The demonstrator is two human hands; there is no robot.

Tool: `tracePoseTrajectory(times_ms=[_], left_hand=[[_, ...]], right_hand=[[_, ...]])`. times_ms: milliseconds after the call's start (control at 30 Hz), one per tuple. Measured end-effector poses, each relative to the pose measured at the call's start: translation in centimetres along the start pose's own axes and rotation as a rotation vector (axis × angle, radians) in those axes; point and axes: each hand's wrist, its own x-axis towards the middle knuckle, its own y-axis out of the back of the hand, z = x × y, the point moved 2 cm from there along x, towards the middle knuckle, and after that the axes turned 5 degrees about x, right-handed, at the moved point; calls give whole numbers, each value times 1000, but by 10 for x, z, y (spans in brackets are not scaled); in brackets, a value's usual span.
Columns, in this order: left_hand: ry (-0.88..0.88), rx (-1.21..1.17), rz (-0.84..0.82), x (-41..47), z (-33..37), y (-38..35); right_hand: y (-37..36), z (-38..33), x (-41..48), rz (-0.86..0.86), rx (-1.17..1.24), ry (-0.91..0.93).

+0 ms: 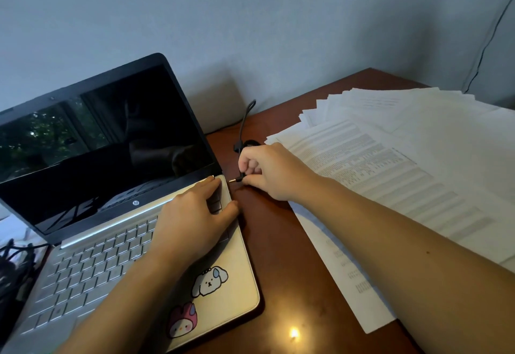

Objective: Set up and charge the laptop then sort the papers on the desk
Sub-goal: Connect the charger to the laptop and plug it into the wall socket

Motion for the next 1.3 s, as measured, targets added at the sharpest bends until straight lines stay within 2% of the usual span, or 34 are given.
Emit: tracePoseTrajectory(times_ms=[767, 900, 967, 1033, 1200, 1300], left_hand=[[23, -3, -24, -4, 4, 8], [21, 6, -22, -4, 5, 7], [20, 5, -28, -4, 4, 6], [13, 10, -36, -5, 2, 5], [-49, 8, -42, -2, -10, -4], [-70, 17, -54, -1, -15, -7]], right_hand=[[-7, -6, 2, -11, -93, 12], [-14, -8, 2, 74, -170, -3], [-13, -10, 2, 85, -320, -26], [-14, -14, 1, 62, -449, -3], [-11, -20, -7, -78, -523, 47], [-14, -23, -17, -117, -529, -30]])
